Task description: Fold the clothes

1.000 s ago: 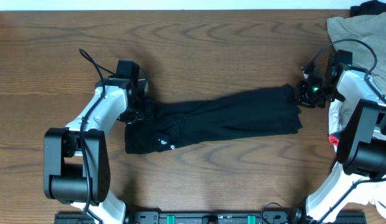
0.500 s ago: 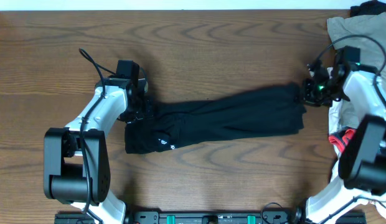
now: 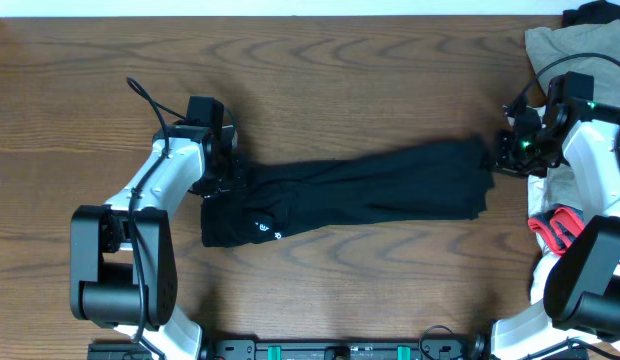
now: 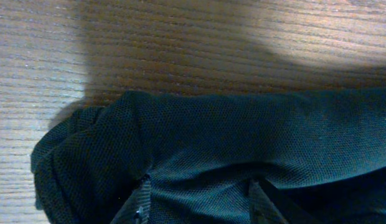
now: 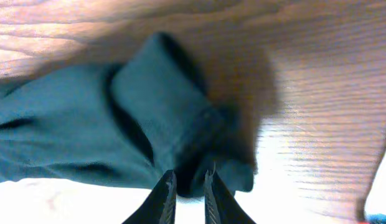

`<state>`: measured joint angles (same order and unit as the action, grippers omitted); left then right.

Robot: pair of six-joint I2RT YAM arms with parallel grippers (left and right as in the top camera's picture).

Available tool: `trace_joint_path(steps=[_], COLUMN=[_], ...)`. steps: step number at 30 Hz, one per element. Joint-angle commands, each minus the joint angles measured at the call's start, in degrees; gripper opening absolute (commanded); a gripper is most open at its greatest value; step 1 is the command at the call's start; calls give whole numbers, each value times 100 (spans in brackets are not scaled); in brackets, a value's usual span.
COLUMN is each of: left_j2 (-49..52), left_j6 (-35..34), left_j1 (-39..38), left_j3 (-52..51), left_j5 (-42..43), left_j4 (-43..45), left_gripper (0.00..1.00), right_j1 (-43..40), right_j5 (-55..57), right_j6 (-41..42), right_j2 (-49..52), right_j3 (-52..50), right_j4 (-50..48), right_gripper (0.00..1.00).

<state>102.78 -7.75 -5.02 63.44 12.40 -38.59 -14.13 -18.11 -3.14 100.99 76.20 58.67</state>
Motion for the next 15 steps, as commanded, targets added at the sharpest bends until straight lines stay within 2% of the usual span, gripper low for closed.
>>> trace_joint_path(steps=[1,3,7,12,15], left_j2=[107,107,107,107,107], left_j6=[-52,-52,-52,-52,-52], left_j1=[50,50,50,50,50], left_j3=[-59,-59,-59,-59,-59], left_j5=[-195,-195,-195,-195,-195], left_j4=[-13,-15,-33,-39,-74], left_gripper=[52,52,52,52,59], right_j1=[28,28,33,63,140], right_j5=[413,717,774,337,214], right_j6=[31,33,26,-254,-258], right_j2=[-55,-55,-55,-55,-52], right_j3=[-15,-15,-15,-15,-15], right_j4=[24,26,7,-48,-120], right_gripper=[20,29,34,36,37])
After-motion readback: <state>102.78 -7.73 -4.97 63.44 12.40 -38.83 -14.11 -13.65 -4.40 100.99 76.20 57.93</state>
